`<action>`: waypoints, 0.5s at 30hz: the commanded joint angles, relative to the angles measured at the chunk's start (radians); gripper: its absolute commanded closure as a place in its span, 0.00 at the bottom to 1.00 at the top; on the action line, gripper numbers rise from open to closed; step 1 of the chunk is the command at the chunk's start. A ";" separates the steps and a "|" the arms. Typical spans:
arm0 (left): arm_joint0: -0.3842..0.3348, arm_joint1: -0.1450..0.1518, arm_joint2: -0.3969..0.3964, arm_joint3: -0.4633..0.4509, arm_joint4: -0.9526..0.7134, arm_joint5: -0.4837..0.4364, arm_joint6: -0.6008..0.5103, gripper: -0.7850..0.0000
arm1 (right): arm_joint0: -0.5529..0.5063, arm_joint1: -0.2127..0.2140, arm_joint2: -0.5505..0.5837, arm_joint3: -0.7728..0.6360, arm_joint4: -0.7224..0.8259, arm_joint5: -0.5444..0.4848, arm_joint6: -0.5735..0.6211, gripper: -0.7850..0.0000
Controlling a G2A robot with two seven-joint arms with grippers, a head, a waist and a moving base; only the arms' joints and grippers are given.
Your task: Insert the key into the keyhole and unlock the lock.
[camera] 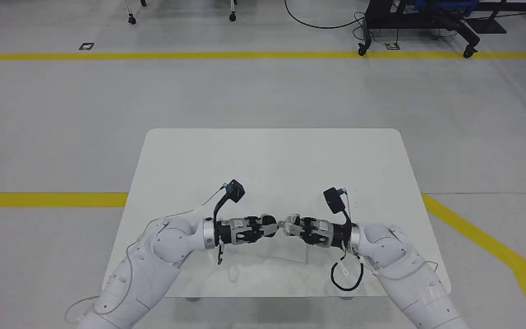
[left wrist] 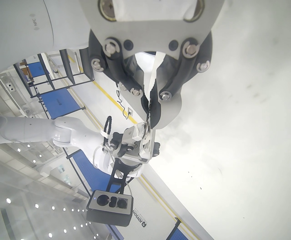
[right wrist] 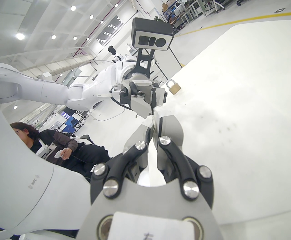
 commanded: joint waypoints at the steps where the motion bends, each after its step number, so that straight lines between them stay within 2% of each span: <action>1: -0.001 0.000 0.000 0.001 -0.003 0.000 -0.002 1.00 | 0.001 0.002 -0.002 0.002 0.000 0.000 0.001 1.00; 3: -0.001 0.000 0.002 0.001 -0.003 -0.001 -0.005 1.00 | 0.002 0.003 -0.003 0.003 0.003 0.000 -0.003 1.00; 4: -0.002 0.000 0.003 0.002 -0.003 -0.001 -0.005 1.00 | 0.002 0.003 -0.003 0.003 0.006 0.000 -0.009 0.84; 5: -0.002 0.000 0.005 0.002 -0.002 -0.001 -0.006 1.00 | 0.002 0.004 -0.004 0.004 0.007 0.000 -0.013 0.62; 6: -0.003 0.000 0.007 0.002 -0.001 -0.001 -0.007 1.00 | 0.002 0.004 -0.003 0.005 0.010 0.000 -0.017 0.58; 15: -0.007 -0.002 0.017 0.009 0.001 -0.009 -0.007 1.00 | 0.011 0.007 -0.014 0.017 0.011 0.000 -0.027 0.64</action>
